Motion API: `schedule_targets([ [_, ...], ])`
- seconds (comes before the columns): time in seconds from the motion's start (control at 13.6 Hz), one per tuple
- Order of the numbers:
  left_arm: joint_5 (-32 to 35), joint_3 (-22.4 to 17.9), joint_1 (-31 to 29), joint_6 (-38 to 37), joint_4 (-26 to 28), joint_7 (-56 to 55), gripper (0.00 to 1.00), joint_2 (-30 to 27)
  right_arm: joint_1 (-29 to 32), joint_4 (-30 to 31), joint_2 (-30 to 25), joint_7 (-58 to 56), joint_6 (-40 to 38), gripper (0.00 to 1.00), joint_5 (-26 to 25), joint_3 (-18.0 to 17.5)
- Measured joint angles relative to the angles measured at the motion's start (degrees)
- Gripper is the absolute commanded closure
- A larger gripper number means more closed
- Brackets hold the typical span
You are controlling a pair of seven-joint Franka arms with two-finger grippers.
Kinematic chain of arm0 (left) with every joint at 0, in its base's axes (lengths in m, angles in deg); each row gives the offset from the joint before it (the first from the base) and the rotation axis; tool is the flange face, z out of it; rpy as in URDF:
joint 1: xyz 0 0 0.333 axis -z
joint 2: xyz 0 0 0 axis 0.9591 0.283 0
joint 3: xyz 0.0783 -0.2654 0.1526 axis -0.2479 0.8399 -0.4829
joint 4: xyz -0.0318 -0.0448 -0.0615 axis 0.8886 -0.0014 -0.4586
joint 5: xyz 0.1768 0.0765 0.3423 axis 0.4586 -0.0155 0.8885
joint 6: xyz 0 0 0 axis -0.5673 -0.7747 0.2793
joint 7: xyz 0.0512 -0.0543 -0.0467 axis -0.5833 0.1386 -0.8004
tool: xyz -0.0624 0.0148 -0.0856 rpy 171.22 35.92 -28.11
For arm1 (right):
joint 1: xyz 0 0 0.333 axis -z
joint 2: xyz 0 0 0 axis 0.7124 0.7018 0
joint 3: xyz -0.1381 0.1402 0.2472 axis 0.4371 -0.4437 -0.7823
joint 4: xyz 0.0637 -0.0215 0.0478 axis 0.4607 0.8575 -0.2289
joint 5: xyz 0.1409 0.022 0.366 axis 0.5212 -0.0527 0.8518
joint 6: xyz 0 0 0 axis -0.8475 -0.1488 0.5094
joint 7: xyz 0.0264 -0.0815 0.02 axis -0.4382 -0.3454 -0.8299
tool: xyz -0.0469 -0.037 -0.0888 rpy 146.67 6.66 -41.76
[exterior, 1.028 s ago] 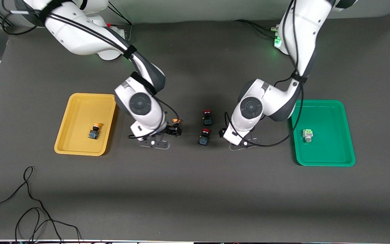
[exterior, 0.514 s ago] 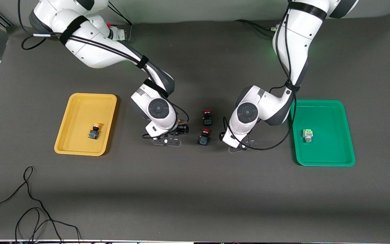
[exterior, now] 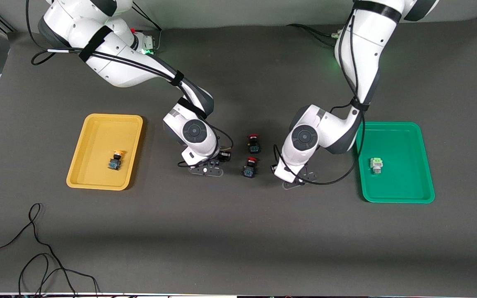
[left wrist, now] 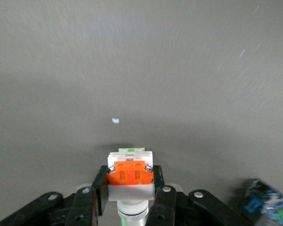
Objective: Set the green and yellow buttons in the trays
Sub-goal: 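Carry the yellow button to the yellow tray while the left gripper carries orange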
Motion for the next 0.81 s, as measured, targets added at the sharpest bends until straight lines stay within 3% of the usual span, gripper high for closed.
schedule_targets([
  [0.29,-0.68,-0.57,-3.47,-15.75,-2.79,3.13,0.76,-11.04,1.56,-0.67,-1.44,0.10,-0.40,1.00,-0.04,0.06],
  [0.44,-1.88,-0.65,-6.05,-23.00,-2.72,8.37,0.76,-16.36,3.32,-1.31,-5.23,-0.71,-5.19,1.00,0.95,0.06],
  [0.66,-2.18,-0.82,-12.05,-30.57,-2.53,18.11,0.76,-19.69,5.52,-1.68,-14.24,-10.13,-14.47,1.00,11.17,1.62],
  [0.81,-2.23,-1.09,-17.69,-34.46,-2.50,26.93,0.76,-20.41,8.05,-1.64,-20.48,-17.43,-20.74,1.00,14.58,3.15],
])
